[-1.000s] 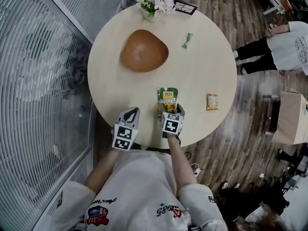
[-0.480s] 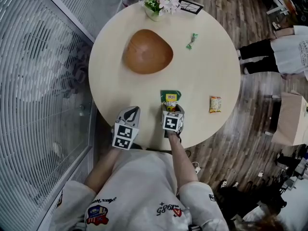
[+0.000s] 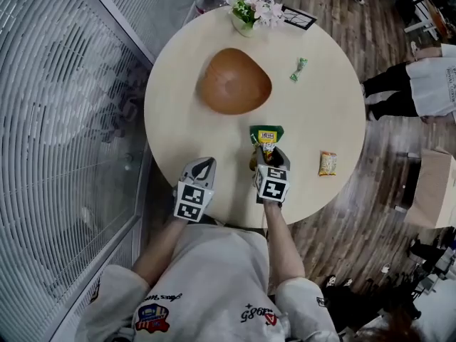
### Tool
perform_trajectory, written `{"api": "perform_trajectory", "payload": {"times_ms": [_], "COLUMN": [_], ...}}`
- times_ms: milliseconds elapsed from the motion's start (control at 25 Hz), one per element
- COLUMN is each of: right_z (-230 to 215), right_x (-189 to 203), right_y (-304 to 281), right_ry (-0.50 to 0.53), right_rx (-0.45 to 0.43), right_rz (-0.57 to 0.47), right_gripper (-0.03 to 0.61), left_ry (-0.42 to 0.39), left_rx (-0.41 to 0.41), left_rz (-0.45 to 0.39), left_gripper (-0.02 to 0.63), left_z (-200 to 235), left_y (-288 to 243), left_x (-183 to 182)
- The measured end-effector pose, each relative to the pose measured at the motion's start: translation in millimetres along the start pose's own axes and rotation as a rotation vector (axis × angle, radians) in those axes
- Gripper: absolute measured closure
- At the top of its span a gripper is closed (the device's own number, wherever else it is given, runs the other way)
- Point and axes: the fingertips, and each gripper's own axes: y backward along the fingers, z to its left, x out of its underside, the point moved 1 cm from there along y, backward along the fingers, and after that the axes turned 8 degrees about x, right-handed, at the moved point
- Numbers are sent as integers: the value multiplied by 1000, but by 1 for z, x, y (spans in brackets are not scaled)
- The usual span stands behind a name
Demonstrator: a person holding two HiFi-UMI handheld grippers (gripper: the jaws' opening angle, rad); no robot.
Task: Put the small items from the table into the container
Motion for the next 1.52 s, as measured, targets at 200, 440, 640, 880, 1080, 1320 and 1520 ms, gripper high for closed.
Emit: {"api": "perform_trajectory", "payload": {"times_ms": [200,440,640,880,1080,1320,1520], "right_z": [42,91,105,111,92,68,46], "right_x": [-109,-151,-154,-156,-153,-101,-25], "right_y": [-14,-97,-136,-126,-65,24,85], "right_ry": [88,195,148,146,107,106,76], "right_rx": [-123,-182,-178,-175,-169,-206,-226], "right_rz": [-92,19,101,39,-115,-249,-219], "right_gripper": [400,400,388,391,495,577,577], "left_ry": [28,72,112,162,154,125,92], "left_rx": [-37,-93,-140,-209,-176,-115,-81], "left_rz": [-18,-28,-39,-89,-100,-104,-104], "left_gripper": [607,607,607,607,607,607,607], "left_z": [9,22,36,60,53,31,0], "left_y": [10,25,42,54,45,31,23], "left_x": [-2,6,11,9,2,-8,-17]}}
